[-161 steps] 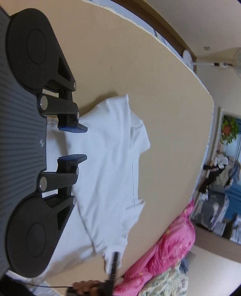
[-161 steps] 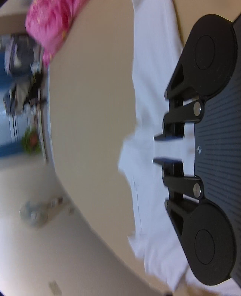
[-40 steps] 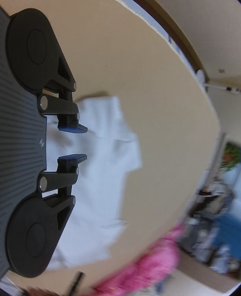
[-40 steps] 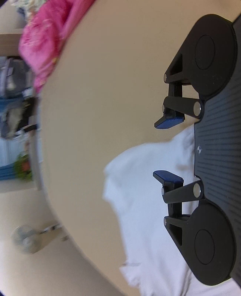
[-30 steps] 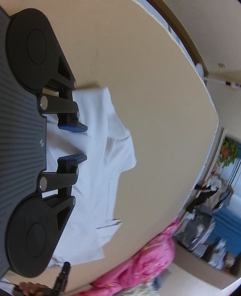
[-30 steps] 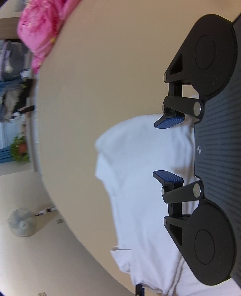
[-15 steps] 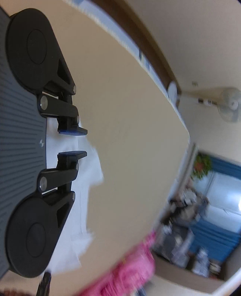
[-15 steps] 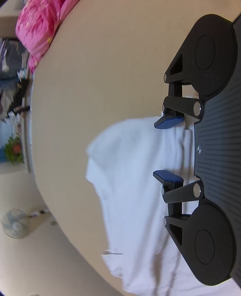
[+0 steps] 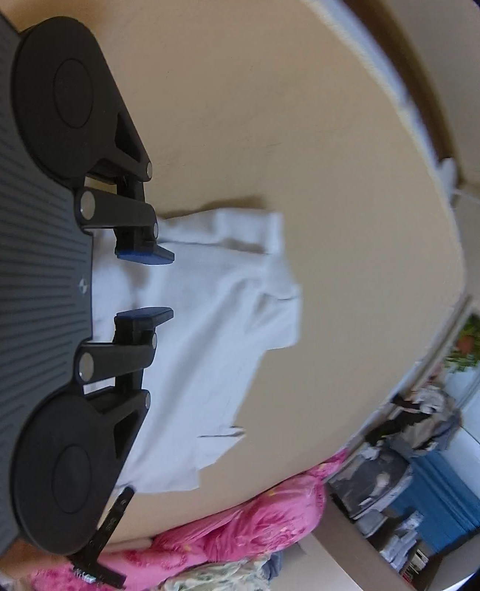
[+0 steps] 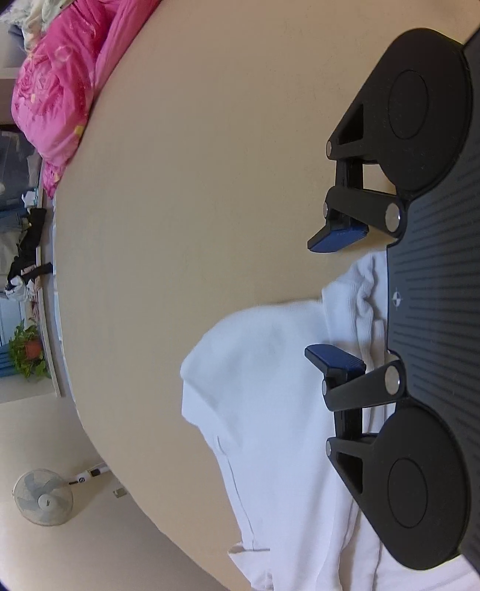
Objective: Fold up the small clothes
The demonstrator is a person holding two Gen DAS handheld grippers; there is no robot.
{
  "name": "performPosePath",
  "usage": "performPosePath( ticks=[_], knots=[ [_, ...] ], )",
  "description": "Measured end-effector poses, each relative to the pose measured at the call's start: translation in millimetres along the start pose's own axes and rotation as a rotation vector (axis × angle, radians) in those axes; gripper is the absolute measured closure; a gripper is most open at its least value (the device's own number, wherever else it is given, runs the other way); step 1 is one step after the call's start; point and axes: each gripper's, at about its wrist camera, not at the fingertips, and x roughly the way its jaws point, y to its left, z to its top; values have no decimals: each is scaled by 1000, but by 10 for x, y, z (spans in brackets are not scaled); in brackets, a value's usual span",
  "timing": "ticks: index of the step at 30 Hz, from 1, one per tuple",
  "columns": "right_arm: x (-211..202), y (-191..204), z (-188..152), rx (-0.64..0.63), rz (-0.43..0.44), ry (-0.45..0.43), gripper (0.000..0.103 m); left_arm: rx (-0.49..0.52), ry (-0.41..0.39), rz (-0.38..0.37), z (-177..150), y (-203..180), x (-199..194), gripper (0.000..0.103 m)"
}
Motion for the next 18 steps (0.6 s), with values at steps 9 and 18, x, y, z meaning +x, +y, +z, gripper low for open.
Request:
performPosePath(
  ticks=[9, 18],
  knots=[
    [-35, 87, -16, -62, -4, -14, 46, -18, 36, 79, 12, 0, 241, 69],
    [-59, 139, -41, -73, 18, -37, 47, 136, -17, 142, -96, -171, 51, 97]
  ],
)
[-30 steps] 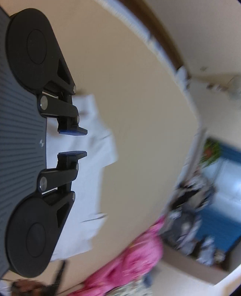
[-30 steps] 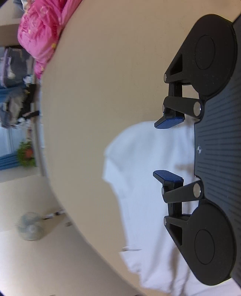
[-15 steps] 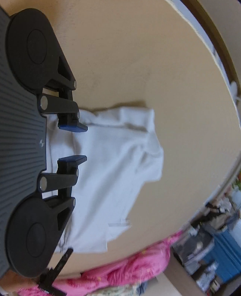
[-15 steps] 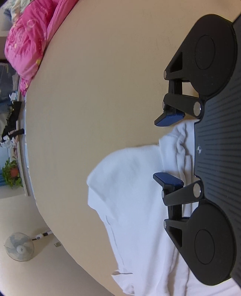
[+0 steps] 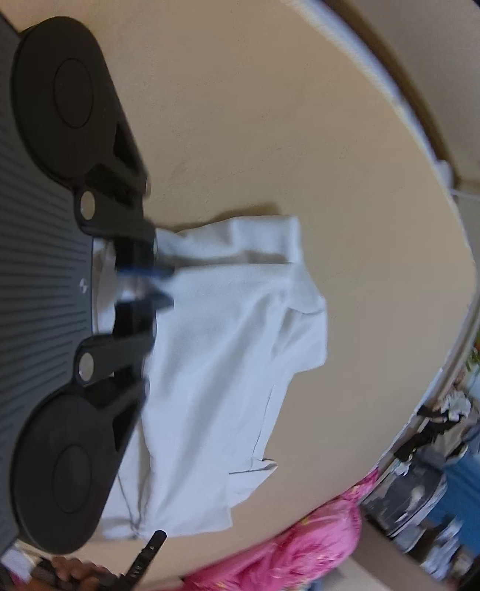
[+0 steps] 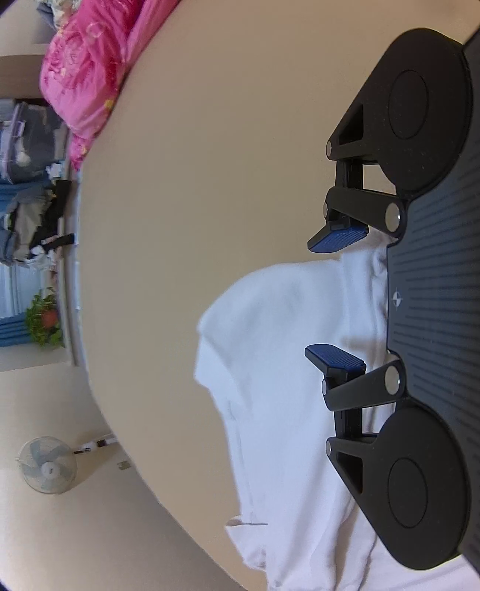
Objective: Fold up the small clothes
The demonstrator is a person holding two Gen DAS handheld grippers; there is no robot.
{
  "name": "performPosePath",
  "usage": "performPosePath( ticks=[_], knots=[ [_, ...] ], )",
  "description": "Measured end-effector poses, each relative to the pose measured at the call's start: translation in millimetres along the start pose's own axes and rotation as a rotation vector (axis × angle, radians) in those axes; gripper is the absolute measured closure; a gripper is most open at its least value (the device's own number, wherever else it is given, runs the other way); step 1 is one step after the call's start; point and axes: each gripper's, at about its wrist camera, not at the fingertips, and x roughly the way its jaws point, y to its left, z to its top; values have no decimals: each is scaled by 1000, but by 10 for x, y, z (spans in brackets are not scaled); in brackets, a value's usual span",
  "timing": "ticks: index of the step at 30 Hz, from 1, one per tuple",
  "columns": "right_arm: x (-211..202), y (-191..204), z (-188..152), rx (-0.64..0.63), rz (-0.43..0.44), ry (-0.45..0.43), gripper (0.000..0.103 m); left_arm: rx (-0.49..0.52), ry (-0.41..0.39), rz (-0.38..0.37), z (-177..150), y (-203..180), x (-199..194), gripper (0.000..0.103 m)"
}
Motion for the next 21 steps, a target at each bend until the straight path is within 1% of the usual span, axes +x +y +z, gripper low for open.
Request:
performPosePath(
  ticks=[1, 2, 4, 5, 6, 7, 9, 10, 11, 12, 13, 14, 15, 16, 17, 18, 20, 21],
  knots=[
    [30, -14, -9, 3, -18, 17, 47, 33, -34, 10, 3, -33, -103, 97],
    [51, -48, -7, 16, -35, 27, 47, 46, -63, 4, 5, -43, -204, 97],
    [54, -134, 21, 56, -35, 24, 47, 26, -96, -38, 2, -19, -377, 97],
    [77, -156, 26, 65, -40, 31, 47, 18, -99, -50, -10, -6, -424, 97],
    [106, -178, 24, 66, -55, 45, 47, 20, -90, -50, -25, 1, -426, 97],
    [139, -191, 16, 66, -61, 57, 44, 34, -51, -34, -48, -3, -361, 96],
    [166, -214, 1, 79, -56, 62, 43, 57, 38, 6, -86, -3, -207, 96],
    [158, -211, 5, 77, -59, 58, 43, 58, 39, 27, -100, -1, -204, 96],
    [132, -201, 9, 75, -73, 45, 43, 66, 2, 30, -90, -24, -272, 95],
    [101, -194, 12, 73, -86, 27, 45, 72, -40, 19, -79, -45, -345, 95],
    [78, -188, -3, 70, -86, 11, 46, 71, -85, -16, -69, -67, -411, 95],
    [93, -191, -11, 63, -85, 12, 46, 67, -93, -40, -69, -77, -406, 95],
    [137, -201, -32, 55, -86, 32, 46, 72, -67, -40, -82, -91, -320, 93],
    [175, -227, -64, 58, -82, 46, 45, 87, -20, -12, -108, -102, -200, 92],
    [166, -249, -74, 75, -78, 40, 45, 109, 41, 23, -152, -108, -62, 93],
    [125, -253, -66, 90, -81, 40, 45, 125, 60, 38, -189, -114, 4, 93],
    [-94, -258, -51, 121, -85, 15, 47, 136, 14, 51, -187, -192, -123, 90],
    [-255, -265, -40, 130, -69, -7, 47, 136, -28, 41, -211, -229, -253, 83]
  ],
)
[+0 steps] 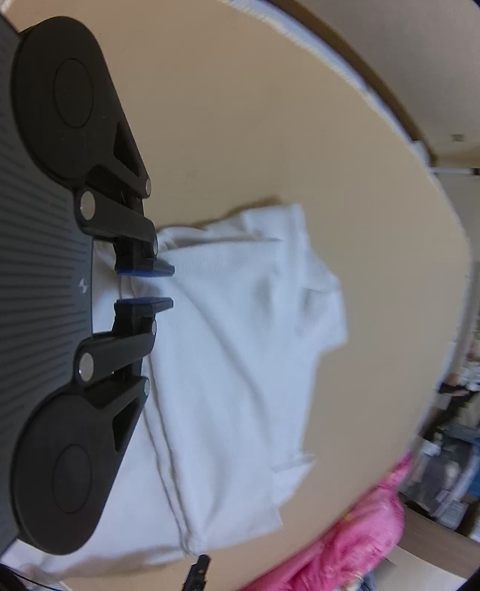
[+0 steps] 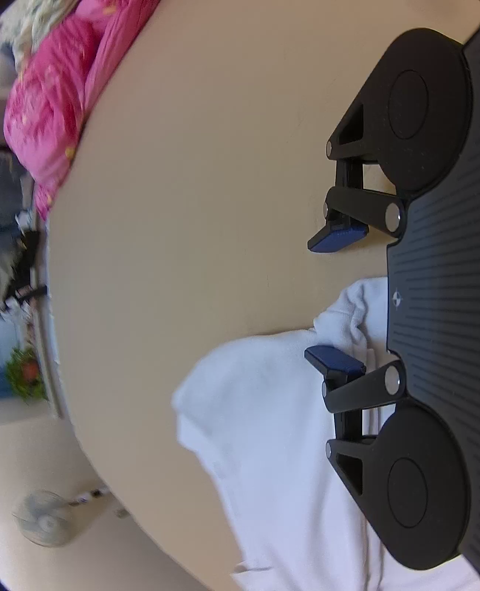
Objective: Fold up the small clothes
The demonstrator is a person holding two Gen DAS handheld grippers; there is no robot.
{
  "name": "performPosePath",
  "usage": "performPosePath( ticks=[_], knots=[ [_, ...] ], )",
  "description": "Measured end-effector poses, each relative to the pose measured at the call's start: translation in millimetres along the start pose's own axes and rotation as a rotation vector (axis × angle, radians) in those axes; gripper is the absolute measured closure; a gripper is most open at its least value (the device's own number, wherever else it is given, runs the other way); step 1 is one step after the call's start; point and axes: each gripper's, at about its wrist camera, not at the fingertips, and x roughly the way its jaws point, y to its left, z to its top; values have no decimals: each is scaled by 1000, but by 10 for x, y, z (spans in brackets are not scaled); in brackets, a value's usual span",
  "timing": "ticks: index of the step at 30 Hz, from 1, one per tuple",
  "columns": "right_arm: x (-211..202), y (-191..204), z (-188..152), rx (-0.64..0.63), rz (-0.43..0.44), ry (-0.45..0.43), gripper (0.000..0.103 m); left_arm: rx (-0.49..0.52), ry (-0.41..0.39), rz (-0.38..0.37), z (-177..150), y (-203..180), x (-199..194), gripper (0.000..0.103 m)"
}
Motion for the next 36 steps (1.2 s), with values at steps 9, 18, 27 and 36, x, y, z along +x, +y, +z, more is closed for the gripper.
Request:
performPosePath(
  ticks=[9, 18, 27, 36],
  knots=[
    [-1346, -338, -291, -34, 154, -90, 47, 80, -145, 30, -685, -351, -824, 72],
    [-1647, -798, -888, -52, 120, 21, 47, 61, -20, 66, -1583, -241, -1228, 72],
    [-1611, -891, -1336, -107, 142, 237, 47, -71, 167, -6, -2098, -105, -1225, 72],
    [-1465, -842, -1591, -171, 122, 400, 47, -57, 267, 32, -2349, -221, -1179, 72]
  ],
)
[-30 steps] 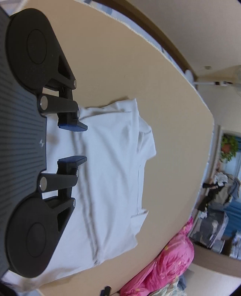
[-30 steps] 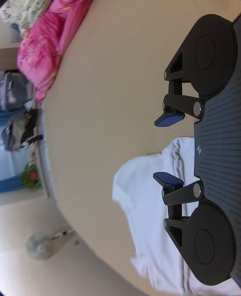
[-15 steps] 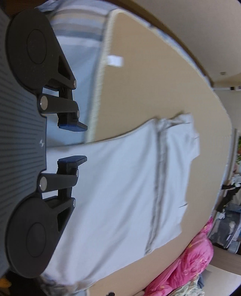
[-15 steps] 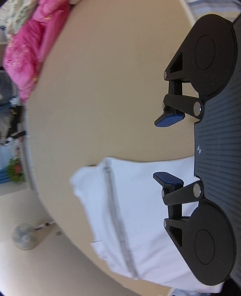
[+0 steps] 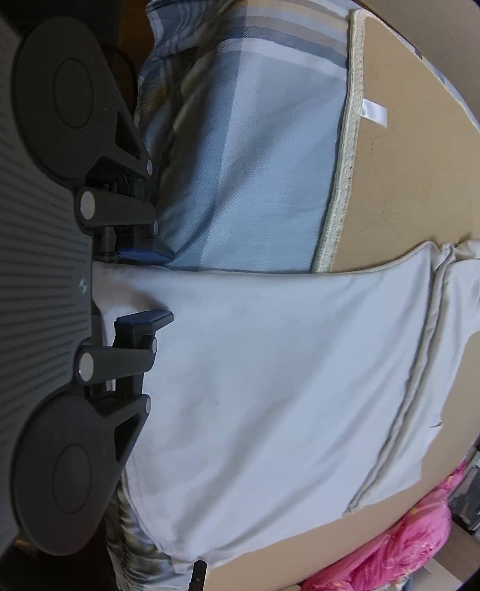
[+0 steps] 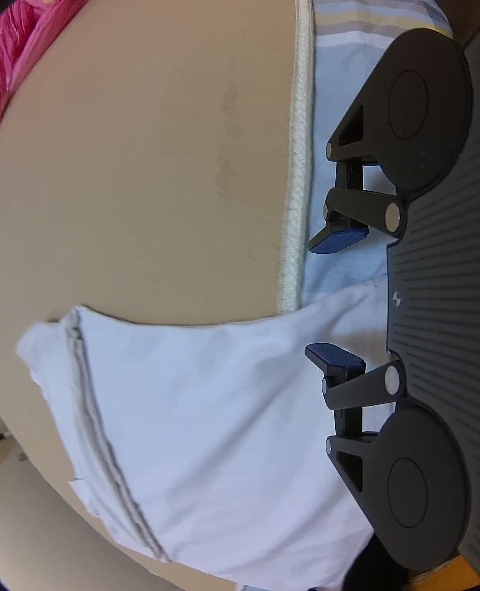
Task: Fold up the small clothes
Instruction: 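Grasp the shirt hem with the left gripper while the right gripper grasps the hem too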
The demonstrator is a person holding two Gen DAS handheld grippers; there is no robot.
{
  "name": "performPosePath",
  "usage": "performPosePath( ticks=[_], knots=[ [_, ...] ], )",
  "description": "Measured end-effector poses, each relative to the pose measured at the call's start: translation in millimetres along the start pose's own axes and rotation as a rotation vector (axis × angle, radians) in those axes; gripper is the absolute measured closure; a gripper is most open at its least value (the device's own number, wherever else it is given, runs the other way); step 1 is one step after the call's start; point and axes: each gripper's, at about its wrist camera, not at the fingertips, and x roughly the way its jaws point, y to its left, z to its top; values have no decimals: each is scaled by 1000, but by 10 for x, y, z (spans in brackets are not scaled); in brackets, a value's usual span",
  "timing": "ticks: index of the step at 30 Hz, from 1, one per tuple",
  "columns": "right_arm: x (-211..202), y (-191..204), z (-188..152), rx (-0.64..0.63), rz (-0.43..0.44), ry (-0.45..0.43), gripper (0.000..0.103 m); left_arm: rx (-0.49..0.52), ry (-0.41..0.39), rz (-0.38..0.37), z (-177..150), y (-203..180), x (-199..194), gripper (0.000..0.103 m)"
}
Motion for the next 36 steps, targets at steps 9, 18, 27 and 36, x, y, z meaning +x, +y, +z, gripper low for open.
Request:
performPosePath(
  ticks=[9, 18, 27, 36],
  knots=[
    [-22, 115, -70, -43, 41, 7, 96, -9, 19, 5, 7, -22, 13, 99],
    [-818, 103, 43, 14, 203, -301, 98, -4, -182, -110, 69, -34, -748, 100],
    [-1869, -240, -197, 153, 341, -559, 100, 72, -336, -208, 85, 71, -1728, 101],
    [-2517, -358, -390, 92, 395, -627, 99, 26, -394, -353, 22, 368, -2397, 101]
  ],
)
